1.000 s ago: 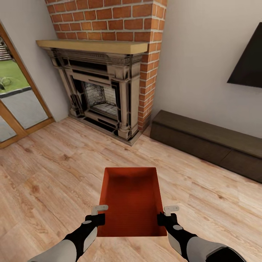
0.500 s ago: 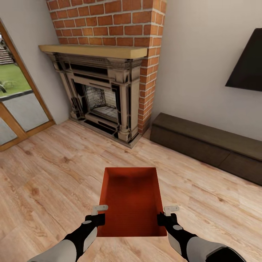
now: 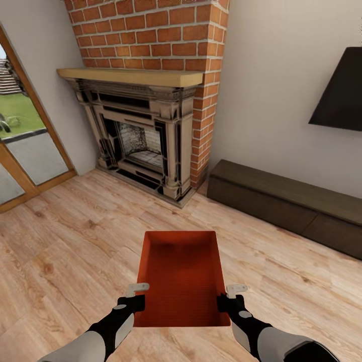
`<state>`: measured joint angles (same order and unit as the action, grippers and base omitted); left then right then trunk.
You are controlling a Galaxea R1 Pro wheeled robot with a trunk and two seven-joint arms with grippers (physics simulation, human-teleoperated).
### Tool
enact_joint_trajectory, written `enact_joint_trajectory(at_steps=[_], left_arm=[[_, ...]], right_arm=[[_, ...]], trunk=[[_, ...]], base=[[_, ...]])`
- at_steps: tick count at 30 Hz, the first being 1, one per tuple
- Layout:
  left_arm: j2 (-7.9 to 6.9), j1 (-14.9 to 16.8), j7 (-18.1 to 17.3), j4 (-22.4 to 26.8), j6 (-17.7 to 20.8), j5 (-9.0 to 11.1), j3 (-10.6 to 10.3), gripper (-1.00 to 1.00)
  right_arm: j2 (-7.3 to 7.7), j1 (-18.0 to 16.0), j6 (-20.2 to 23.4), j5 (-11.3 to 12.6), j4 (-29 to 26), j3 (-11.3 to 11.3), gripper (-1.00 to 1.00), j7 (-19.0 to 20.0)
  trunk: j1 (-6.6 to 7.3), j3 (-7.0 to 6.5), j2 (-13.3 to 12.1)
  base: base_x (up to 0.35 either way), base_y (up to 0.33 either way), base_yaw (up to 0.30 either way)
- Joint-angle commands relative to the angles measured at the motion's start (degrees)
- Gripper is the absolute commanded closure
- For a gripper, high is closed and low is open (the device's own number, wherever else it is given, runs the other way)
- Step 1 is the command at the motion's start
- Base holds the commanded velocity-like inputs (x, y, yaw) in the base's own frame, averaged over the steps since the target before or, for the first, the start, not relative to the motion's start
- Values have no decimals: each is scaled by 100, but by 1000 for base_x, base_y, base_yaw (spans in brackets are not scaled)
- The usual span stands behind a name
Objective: Move the two storage containers from the living room to the garage. In the garage, place one container on the floor and stack the other container on top of it (either order is fine).
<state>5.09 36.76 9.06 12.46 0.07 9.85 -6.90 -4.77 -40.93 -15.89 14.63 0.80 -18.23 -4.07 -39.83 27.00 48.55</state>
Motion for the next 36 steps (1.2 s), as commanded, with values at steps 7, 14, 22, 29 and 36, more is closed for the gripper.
enact_joint_trajectory(at_steps=[7,14,22,29,36], left_arm=[[-8,6,79,13,2,-52,96,100],[-8,6,79,15,2,-47,98,100],[-8,6,79,19,2,-49,100,100],[-8,6,79,15,-29,-51,94,100],[-8,6,79,-20,-174,-53,93,100]], right_arm=[[12,-3,-37,172,29,3,100,-85],[12,-3,-37,172,27,3,100,-85],[12,-4,-33,172,28,3,100,-85],[12,-3,-29,172,28,3,100,-85],[12,-3,-28,172,27,3,100,-85]], trunk=[[-1,-60,4],[-1,-124,4],[-1,-198,4],[-1,-263,4],[-1,-328,4]], base=[[0,0,0],[0,0,0],[0,0,0],[0,0,0],[0,0,0]])
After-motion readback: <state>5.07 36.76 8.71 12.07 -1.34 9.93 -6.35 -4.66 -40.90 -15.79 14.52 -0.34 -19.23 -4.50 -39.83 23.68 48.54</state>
